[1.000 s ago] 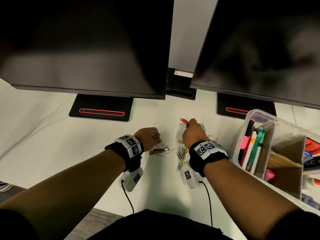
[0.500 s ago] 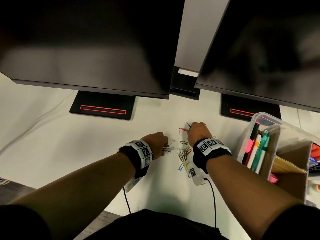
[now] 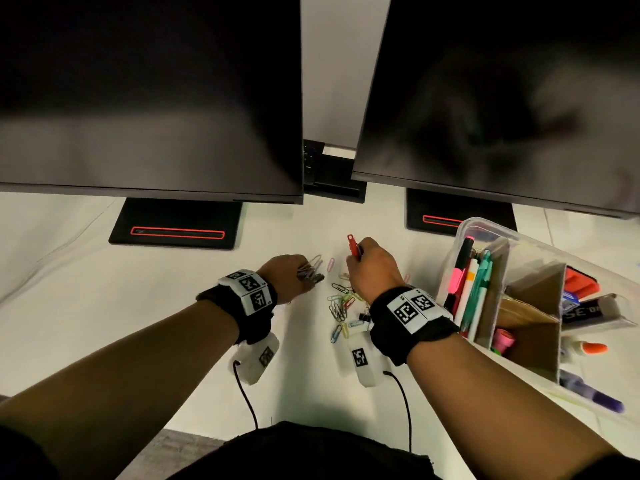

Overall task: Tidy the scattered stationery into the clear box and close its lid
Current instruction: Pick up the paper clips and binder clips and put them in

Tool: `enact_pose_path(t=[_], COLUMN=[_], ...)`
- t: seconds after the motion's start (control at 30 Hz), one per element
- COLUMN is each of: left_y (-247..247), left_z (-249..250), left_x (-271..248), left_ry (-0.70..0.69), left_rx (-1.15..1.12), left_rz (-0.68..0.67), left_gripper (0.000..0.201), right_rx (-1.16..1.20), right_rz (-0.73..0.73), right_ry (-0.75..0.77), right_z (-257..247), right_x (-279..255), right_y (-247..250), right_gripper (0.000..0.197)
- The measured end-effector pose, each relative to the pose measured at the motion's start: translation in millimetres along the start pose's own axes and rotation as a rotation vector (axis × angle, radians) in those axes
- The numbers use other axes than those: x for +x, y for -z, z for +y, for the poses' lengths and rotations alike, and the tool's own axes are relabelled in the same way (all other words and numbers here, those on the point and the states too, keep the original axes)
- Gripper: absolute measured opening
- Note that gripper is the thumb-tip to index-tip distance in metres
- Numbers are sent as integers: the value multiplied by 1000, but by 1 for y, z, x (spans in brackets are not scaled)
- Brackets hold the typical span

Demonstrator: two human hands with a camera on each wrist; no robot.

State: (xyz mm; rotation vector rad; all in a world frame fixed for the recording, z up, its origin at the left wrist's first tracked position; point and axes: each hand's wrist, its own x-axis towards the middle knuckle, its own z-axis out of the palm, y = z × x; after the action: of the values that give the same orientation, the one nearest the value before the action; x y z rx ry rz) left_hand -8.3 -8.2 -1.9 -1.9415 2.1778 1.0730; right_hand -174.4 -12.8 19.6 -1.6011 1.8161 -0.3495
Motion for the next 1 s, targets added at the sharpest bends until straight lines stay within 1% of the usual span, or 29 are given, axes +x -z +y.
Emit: enact_pose_path(t=[0.03,0.07,0.13,0.17,0.23,0.3,0.4,0.53,0.63,0.73,0.83,0.9,0.93,1.0], left_y=[6,11,19,23,28,31,33,30,26,22,20,18,16,14], left_z=[2,3,9,13,20,32,49,70,80,81,80,83,85,89], left_x=[0,-1,-2,-3,-5,-7,-6,-6,-8,-10,-12,-15,-16,-18], left_ry=[27,66,160,205,266,268,216,163,145,121,102,88,79,62], left_rx=[-58,-171,-531,-696,-917,-1017,-1112,-1130,-1113,-1092,-1046,-985,-946,-865], left_rz=[7,1,-47,-60,-71,-104,-145,-153,-158,-166,-194,-209,-202,-162], left_gripper=[31,27,18,17,16,13,17,20,20,13,8,10,10,13], right_rx=[26,48,68,67,81,115,187,235,150,100,148,211,244,308], right_rz=[-10,-25,-85,-125,-197,-244,-230,-167,-134,-110,-95,-73,-59,-46], right_ry=[-1,4,11,14,36,70,118,112,78,63,26,-11,-24,-50], right_z=[0,1,2,2,1,-2,-7,-4,5,12,15,17,17,16], right_x=[-2,-4,-10,-14,-21,-29,-36,-39,-43,-48,-51,-50,-49,-48], right_y=[2,4,8,11,16,24,35,45,43,41,46,48,48,48], right_gripper=[12,15,24,26,27,22,17,16,17,18,27,35,36,31])
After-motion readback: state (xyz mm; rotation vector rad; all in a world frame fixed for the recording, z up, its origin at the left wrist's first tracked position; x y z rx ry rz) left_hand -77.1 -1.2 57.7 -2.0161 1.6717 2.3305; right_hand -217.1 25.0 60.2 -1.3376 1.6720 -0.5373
